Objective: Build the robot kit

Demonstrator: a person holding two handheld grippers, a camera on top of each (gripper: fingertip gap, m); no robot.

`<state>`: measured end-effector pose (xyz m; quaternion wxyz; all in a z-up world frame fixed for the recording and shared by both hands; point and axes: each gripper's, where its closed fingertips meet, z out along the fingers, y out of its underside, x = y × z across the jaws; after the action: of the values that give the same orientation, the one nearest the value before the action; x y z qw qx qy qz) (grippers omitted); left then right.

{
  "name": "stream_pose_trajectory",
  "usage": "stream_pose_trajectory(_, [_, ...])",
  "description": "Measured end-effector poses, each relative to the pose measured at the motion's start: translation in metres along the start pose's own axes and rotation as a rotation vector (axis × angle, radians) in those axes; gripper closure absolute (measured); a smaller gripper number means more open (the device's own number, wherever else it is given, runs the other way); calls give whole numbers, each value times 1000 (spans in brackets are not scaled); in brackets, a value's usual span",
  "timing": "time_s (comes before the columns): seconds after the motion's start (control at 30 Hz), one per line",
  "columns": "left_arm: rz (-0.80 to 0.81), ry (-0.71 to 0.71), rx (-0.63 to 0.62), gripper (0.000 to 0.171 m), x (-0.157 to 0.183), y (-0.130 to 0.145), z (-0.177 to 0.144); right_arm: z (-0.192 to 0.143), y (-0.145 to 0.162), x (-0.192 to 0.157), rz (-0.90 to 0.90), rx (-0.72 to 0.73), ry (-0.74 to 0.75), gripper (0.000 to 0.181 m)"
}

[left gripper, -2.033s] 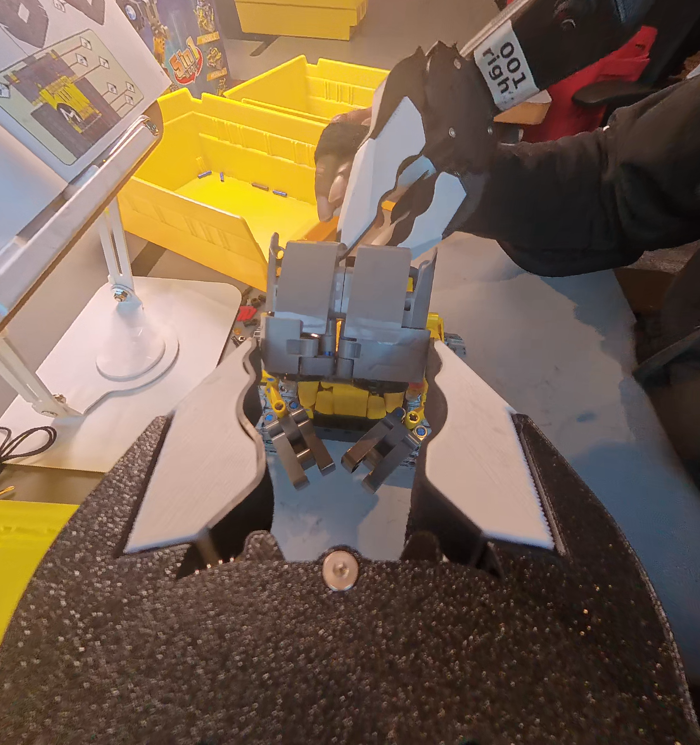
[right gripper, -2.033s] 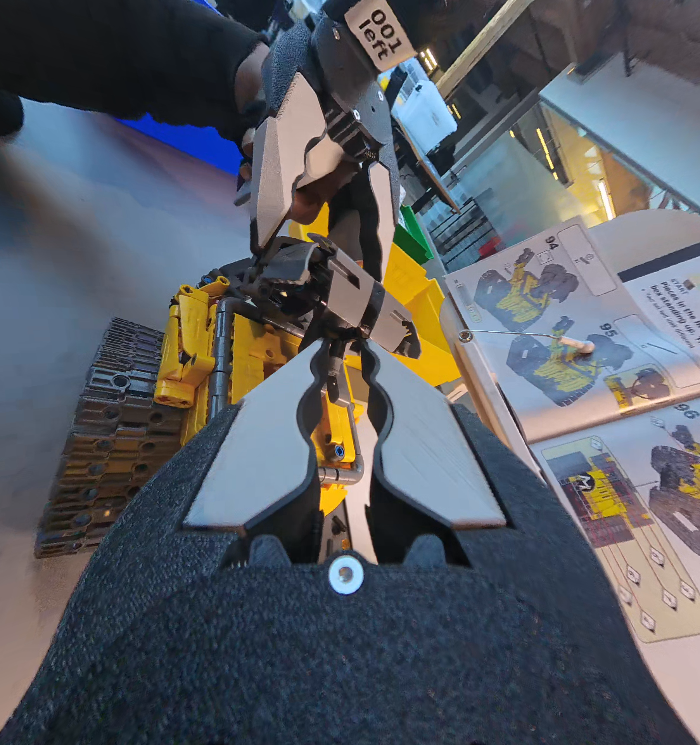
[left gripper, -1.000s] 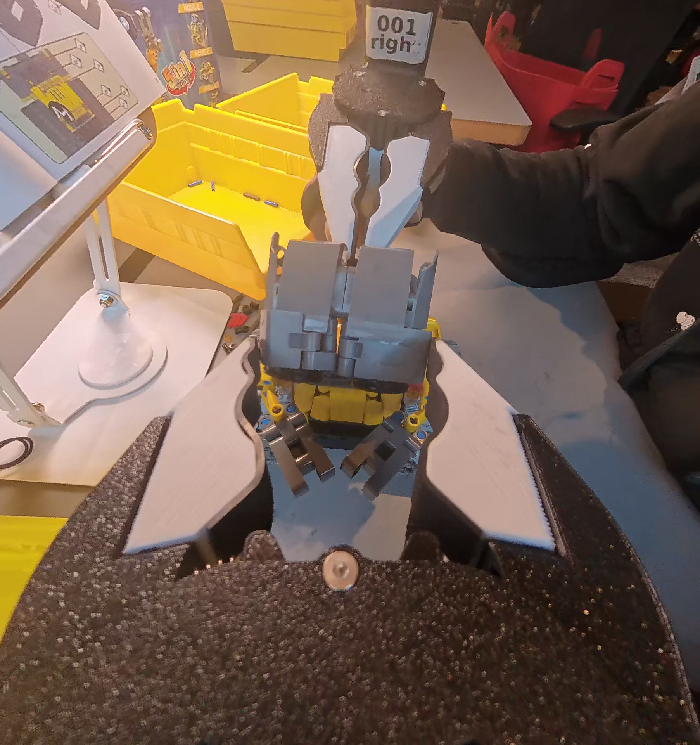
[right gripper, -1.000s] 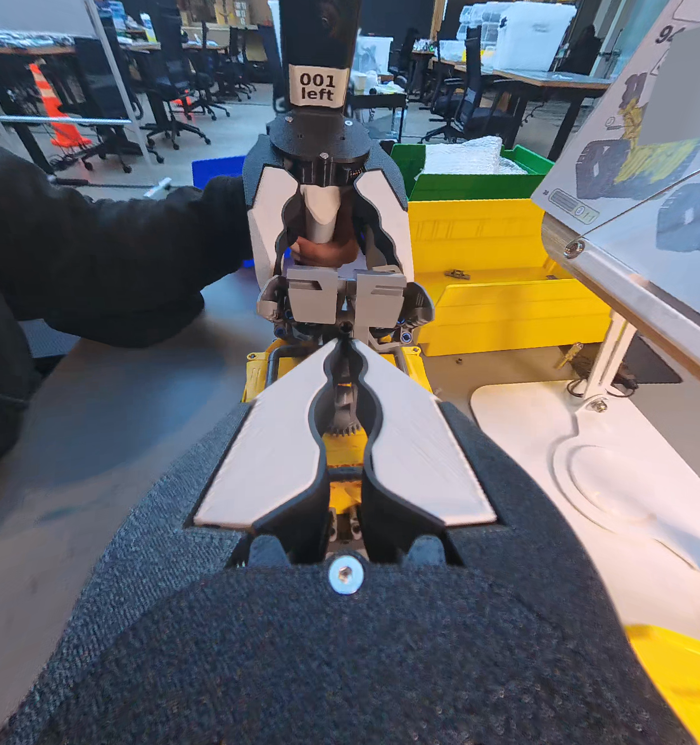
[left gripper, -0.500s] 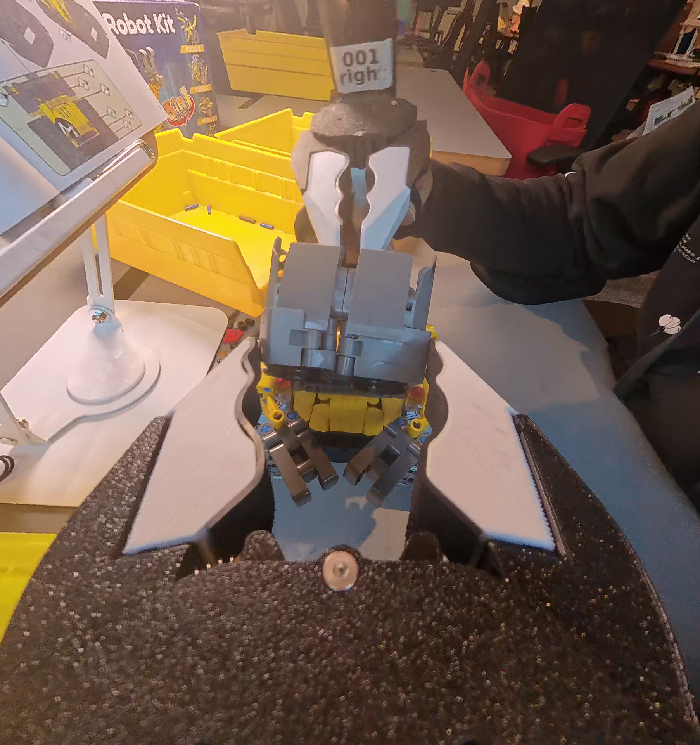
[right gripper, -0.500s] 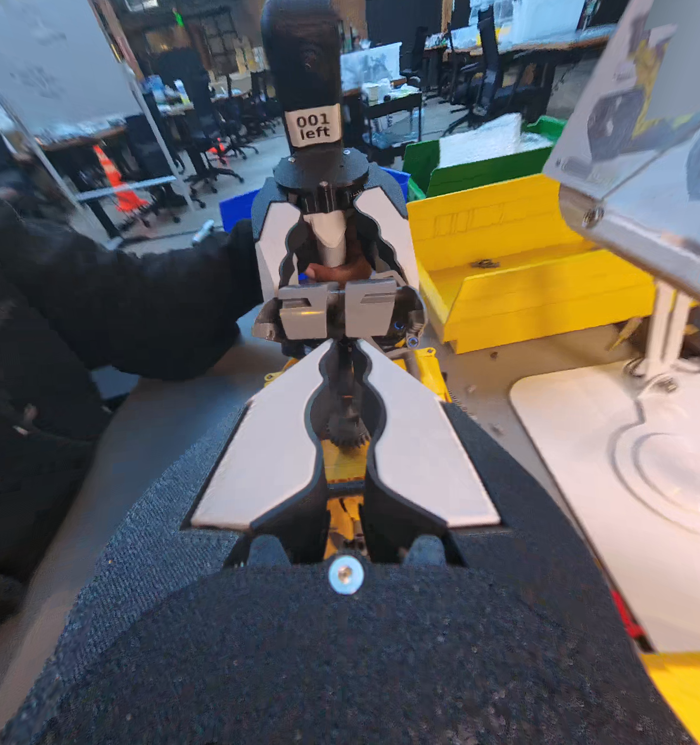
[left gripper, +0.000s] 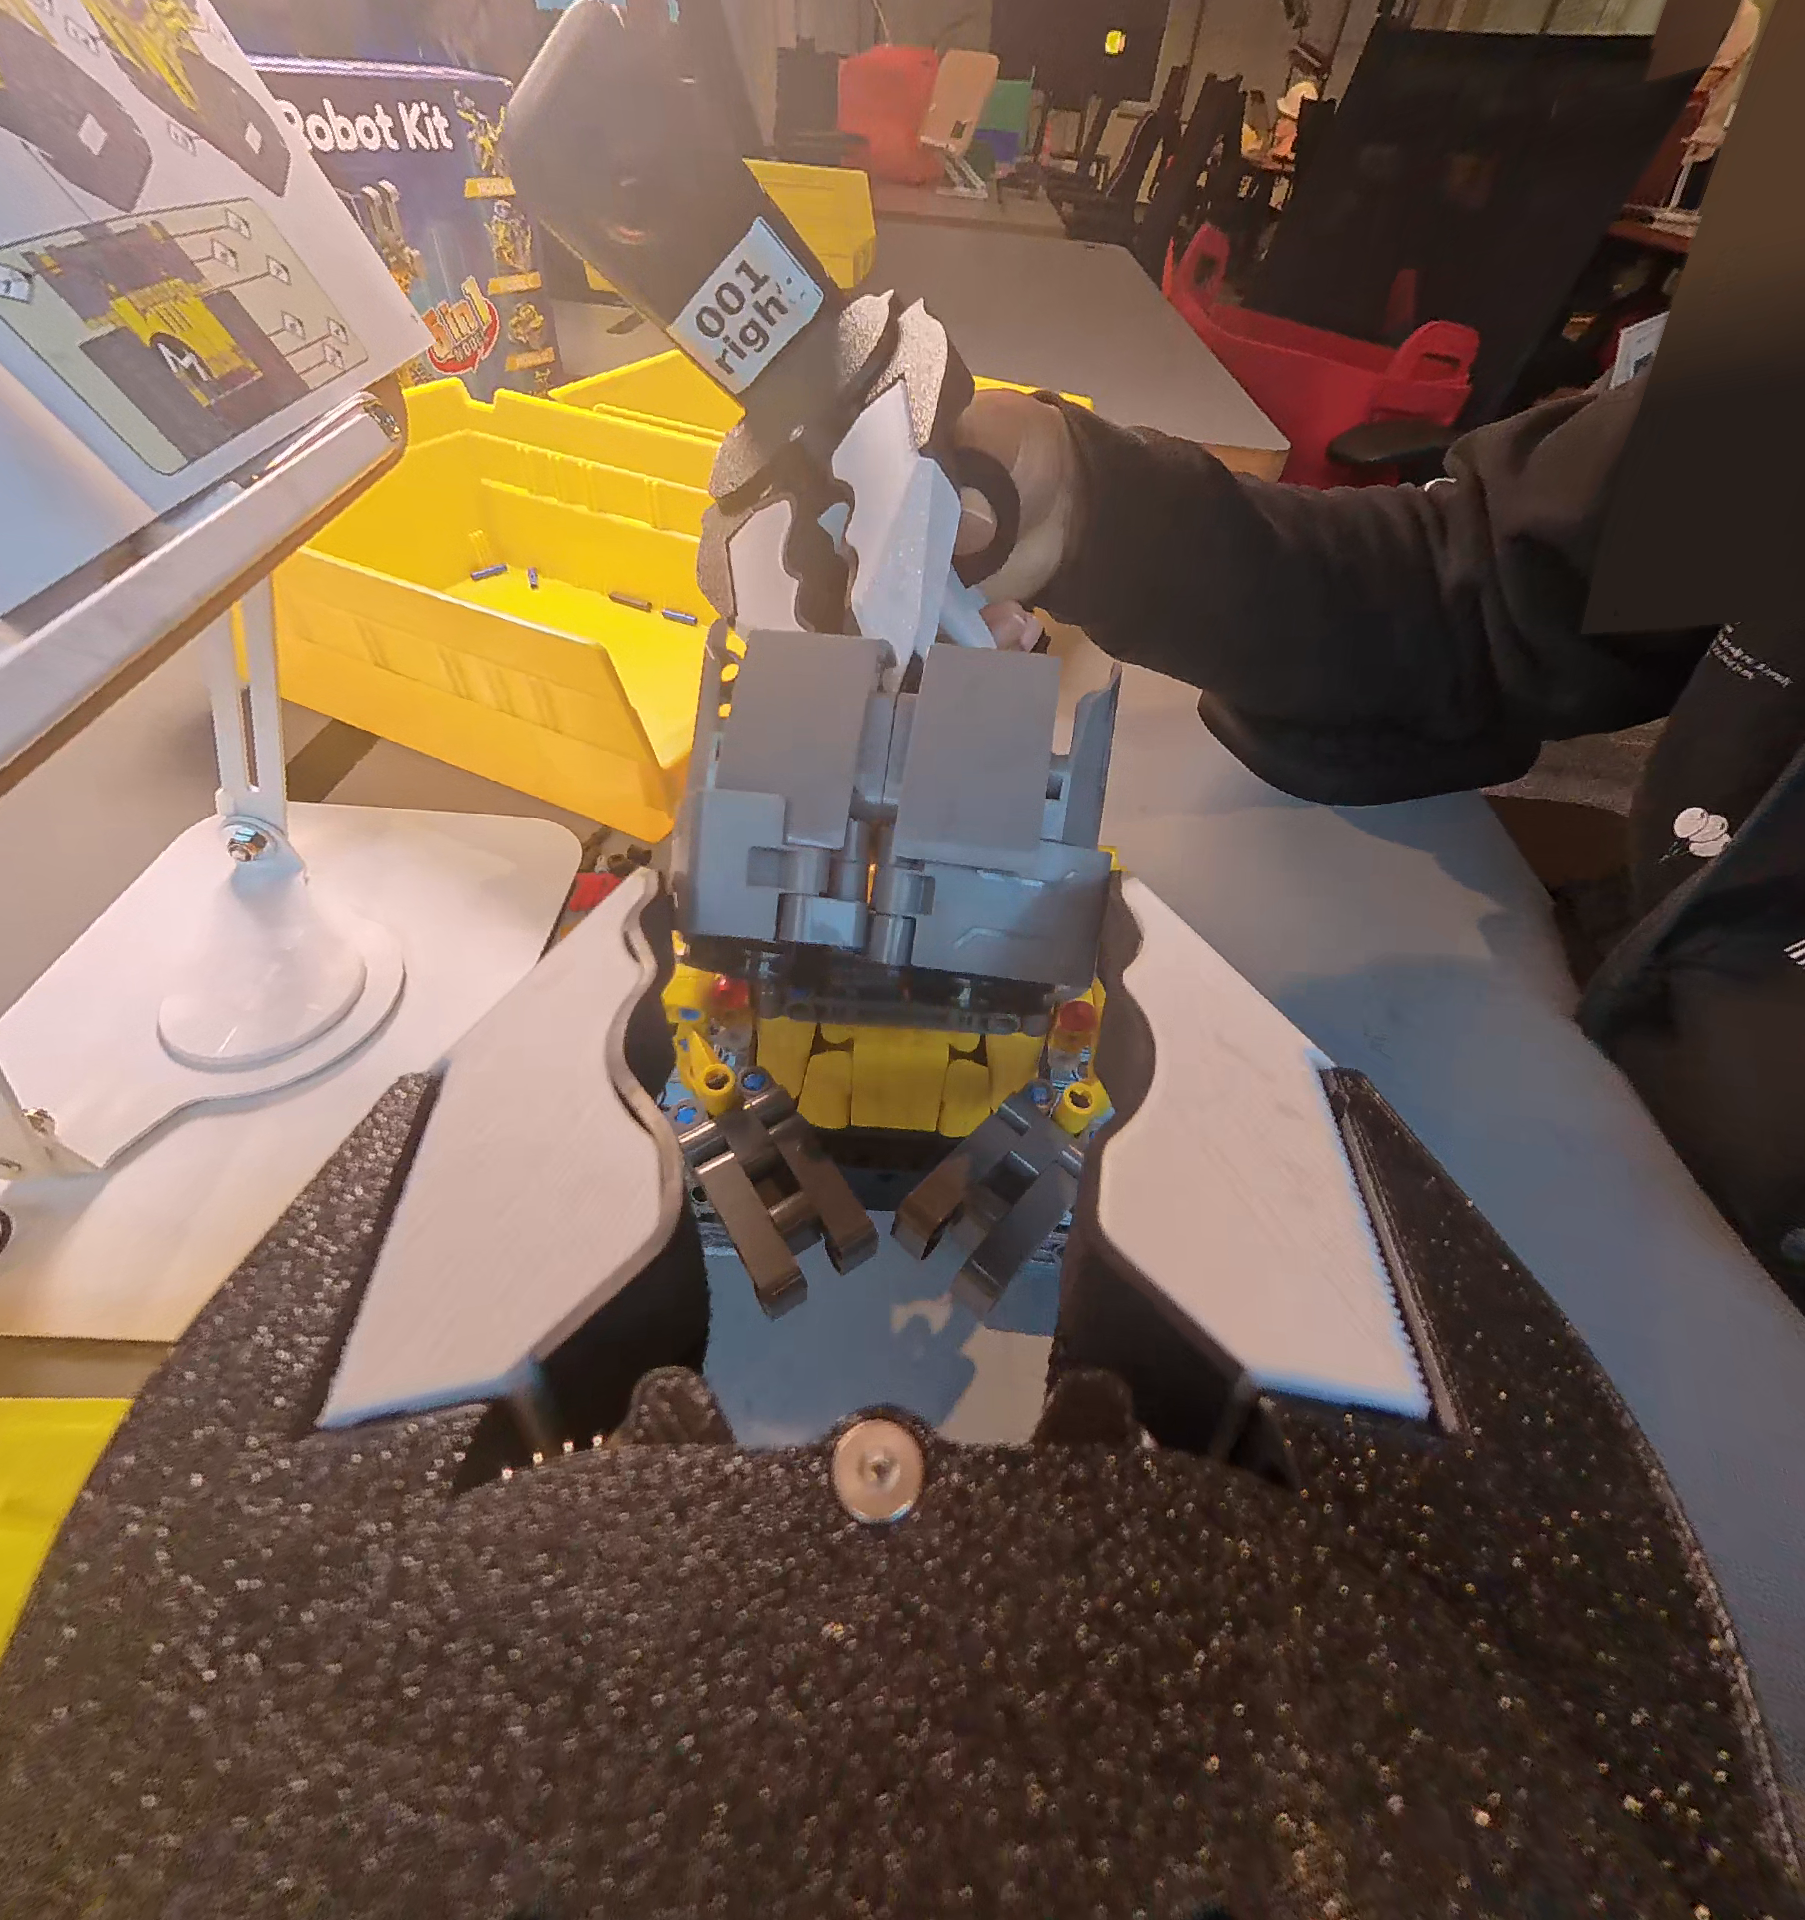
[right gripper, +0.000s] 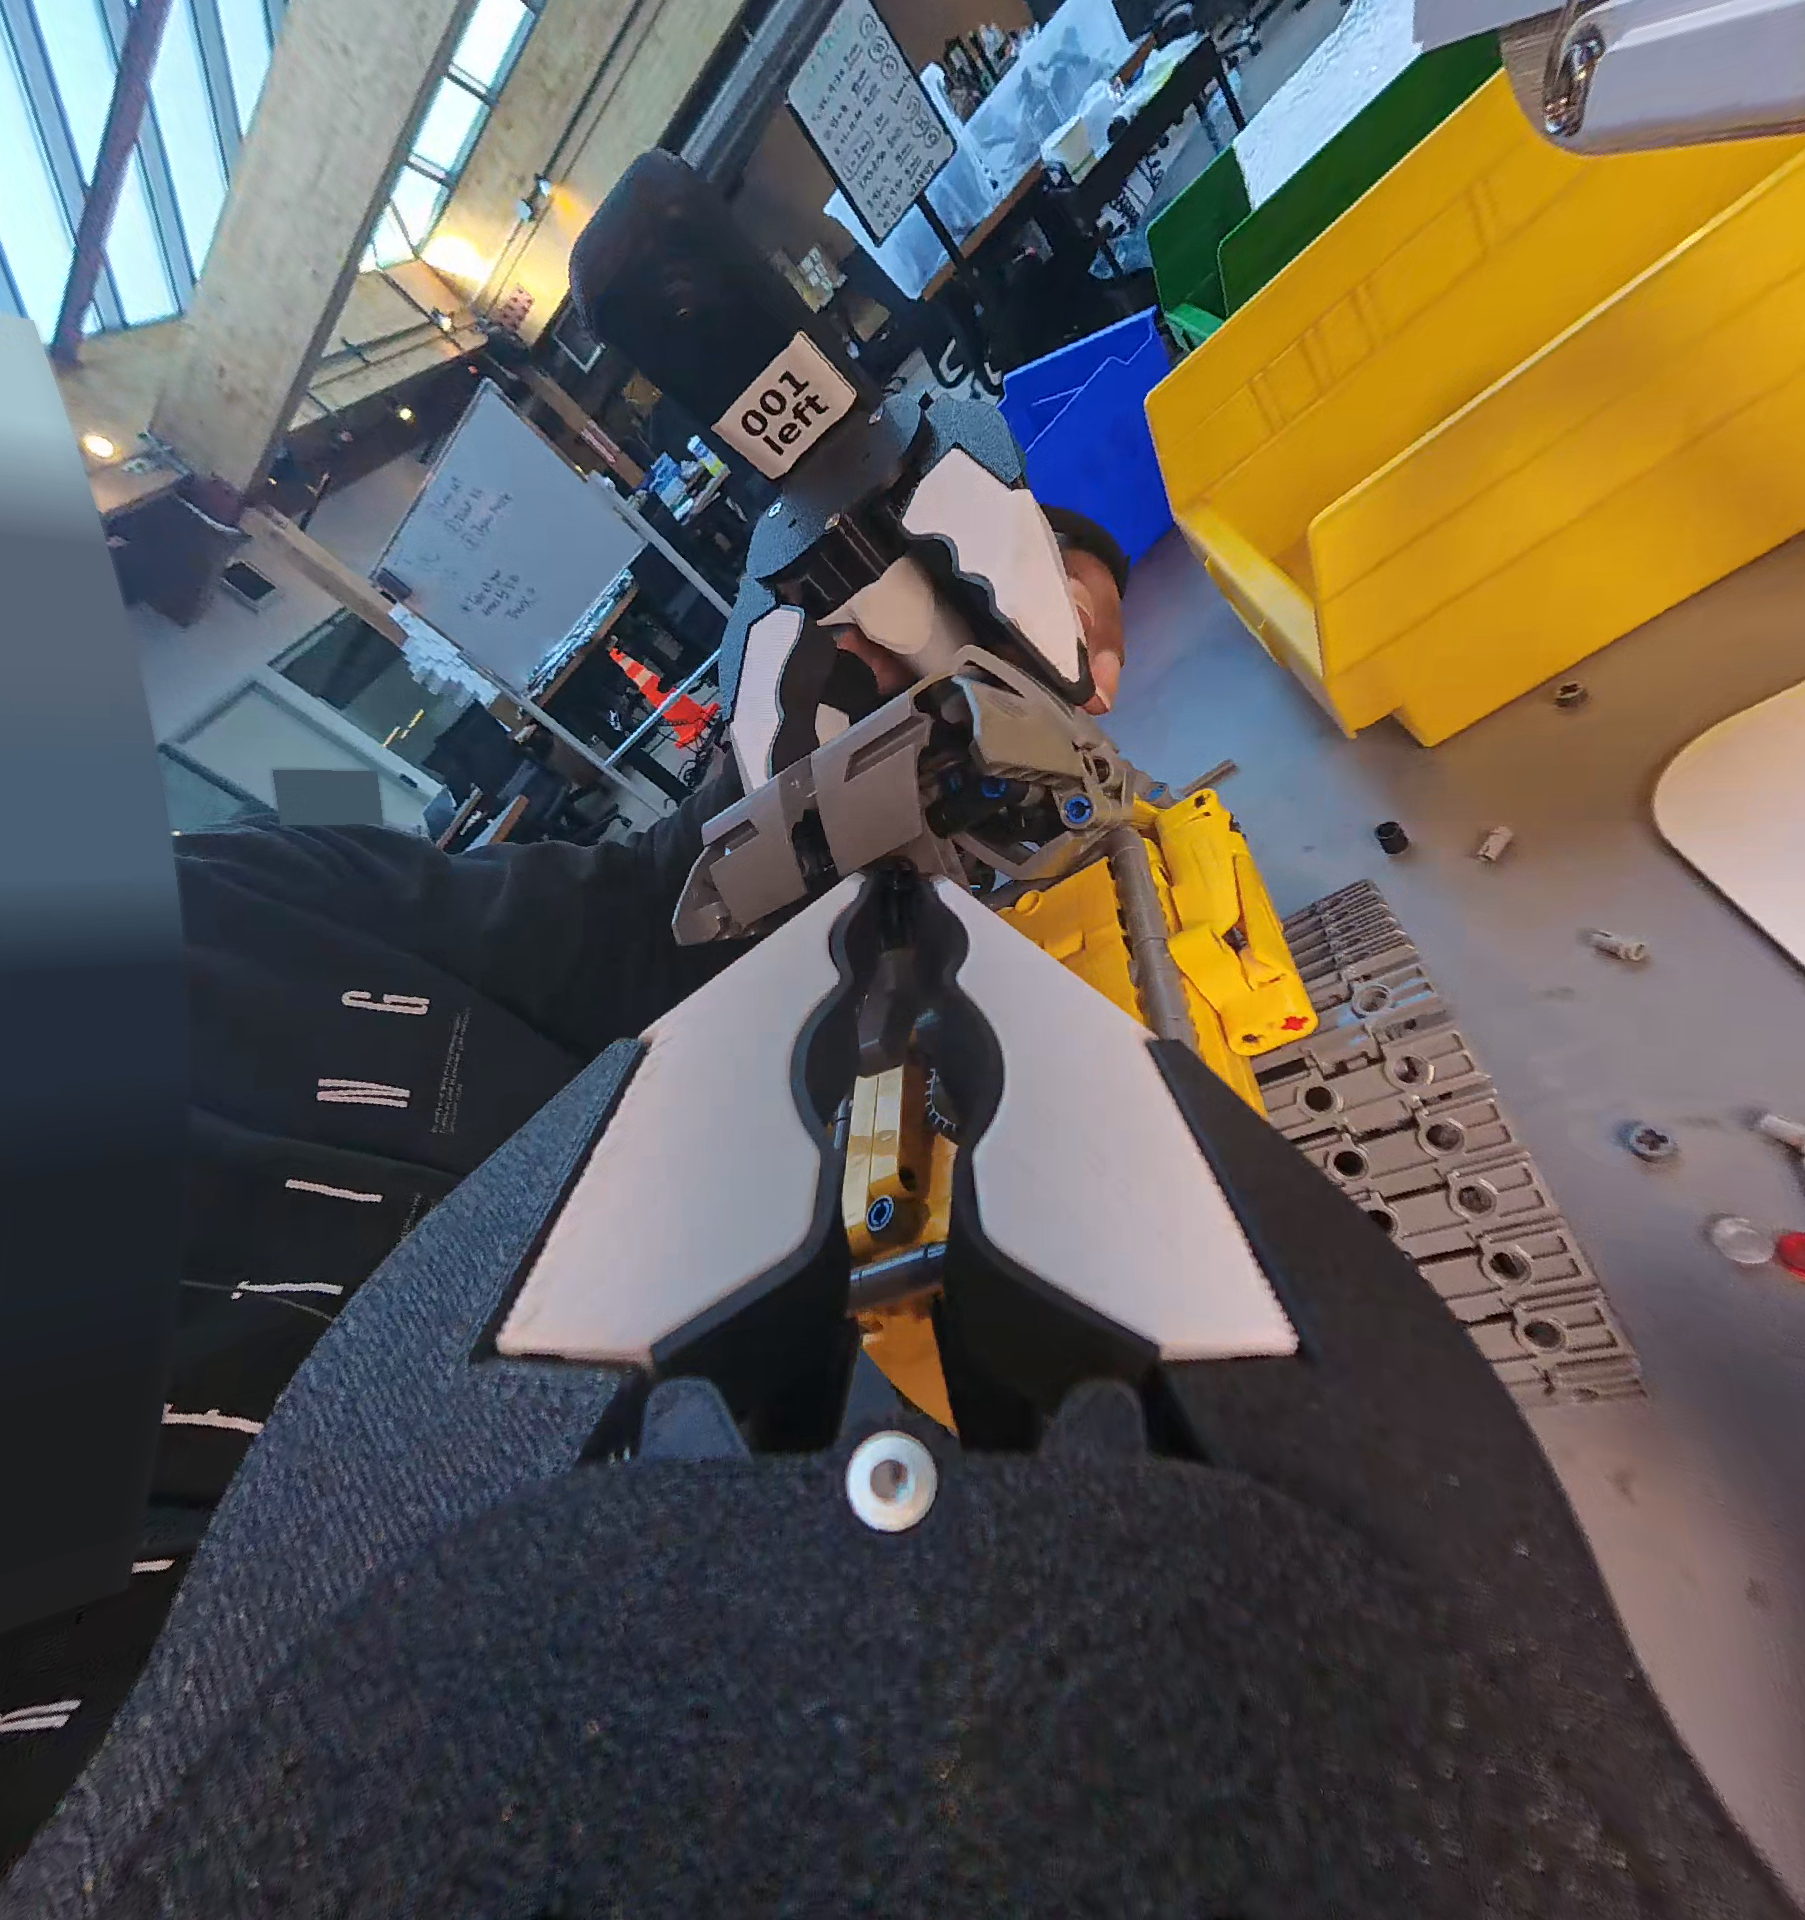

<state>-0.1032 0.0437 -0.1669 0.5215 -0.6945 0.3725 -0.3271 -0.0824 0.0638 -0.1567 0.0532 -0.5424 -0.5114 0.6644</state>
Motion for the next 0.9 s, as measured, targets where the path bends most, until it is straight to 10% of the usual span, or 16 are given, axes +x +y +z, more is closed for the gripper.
stream_pose_trajectory(0.57, [8, 17, 29, 90, 2, -1, 0, -9, 0, -6, -236, -42, 82, 153])
stream_pose_trajectory(0.9, [-2, 33, 60, 90, 1, 0, -3, -1, 3, -12, -787, -100, 263, 168])
